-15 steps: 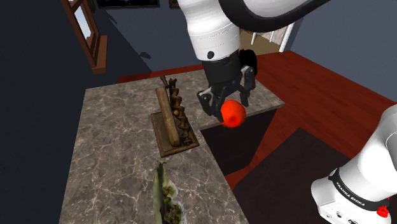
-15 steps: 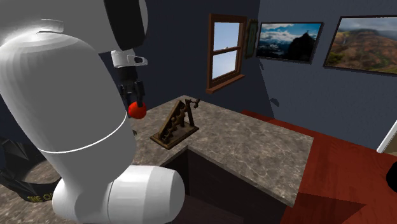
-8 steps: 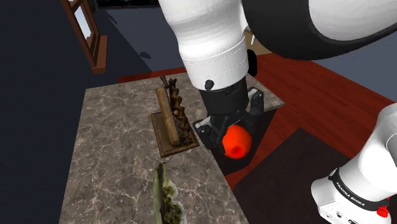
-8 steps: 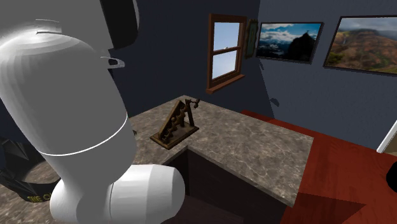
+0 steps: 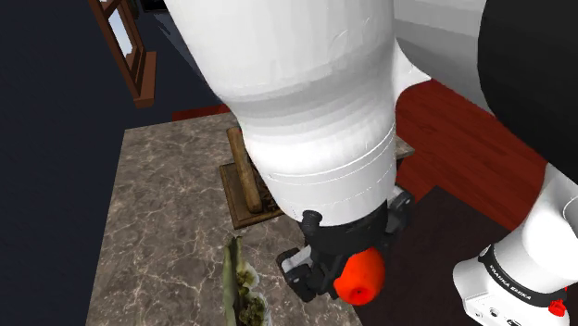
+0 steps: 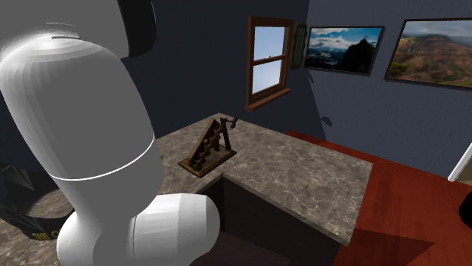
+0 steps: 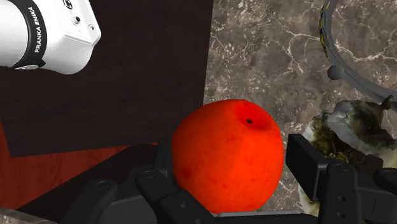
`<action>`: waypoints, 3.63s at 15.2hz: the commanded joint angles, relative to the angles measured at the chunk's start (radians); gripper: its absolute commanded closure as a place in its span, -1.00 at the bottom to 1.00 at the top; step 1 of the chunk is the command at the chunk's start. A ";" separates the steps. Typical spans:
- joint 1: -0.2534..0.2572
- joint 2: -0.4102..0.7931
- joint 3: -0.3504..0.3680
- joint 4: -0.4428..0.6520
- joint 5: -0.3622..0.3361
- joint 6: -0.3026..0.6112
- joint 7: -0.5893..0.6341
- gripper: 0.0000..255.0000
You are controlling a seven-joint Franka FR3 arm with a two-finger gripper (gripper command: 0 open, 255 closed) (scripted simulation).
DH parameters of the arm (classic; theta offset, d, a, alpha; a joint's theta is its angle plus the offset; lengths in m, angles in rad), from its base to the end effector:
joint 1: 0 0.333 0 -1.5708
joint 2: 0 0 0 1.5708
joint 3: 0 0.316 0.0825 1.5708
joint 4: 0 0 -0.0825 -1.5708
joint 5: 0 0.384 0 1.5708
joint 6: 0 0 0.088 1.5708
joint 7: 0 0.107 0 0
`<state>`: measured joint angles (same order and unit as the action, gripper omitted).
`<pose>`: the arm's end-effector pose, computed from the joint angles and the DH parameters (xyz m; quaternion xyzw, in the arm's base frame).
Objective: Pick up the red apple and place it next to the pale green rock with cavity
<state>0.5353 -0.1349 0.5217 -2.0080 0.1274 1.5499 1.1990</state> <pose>0.2182 0.4315 0.4833 0.9813 -0.0869 -0.0997 0.1396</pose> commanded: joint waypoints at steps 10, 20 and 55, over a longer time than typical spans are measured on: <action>0.009 0.046 0.018 -0.105 -0.009 0.147 0.018 1.00; 0.012 0.106 0.027 -0.187 -0.030 0.282 0.032 1.00; 0.064 0.487 -0.025 -0.300 -0.240 0.729 0.165 1.00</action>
<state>0.5951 0.3358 0.5026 -2.3084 -0.1023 2.2642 1.3580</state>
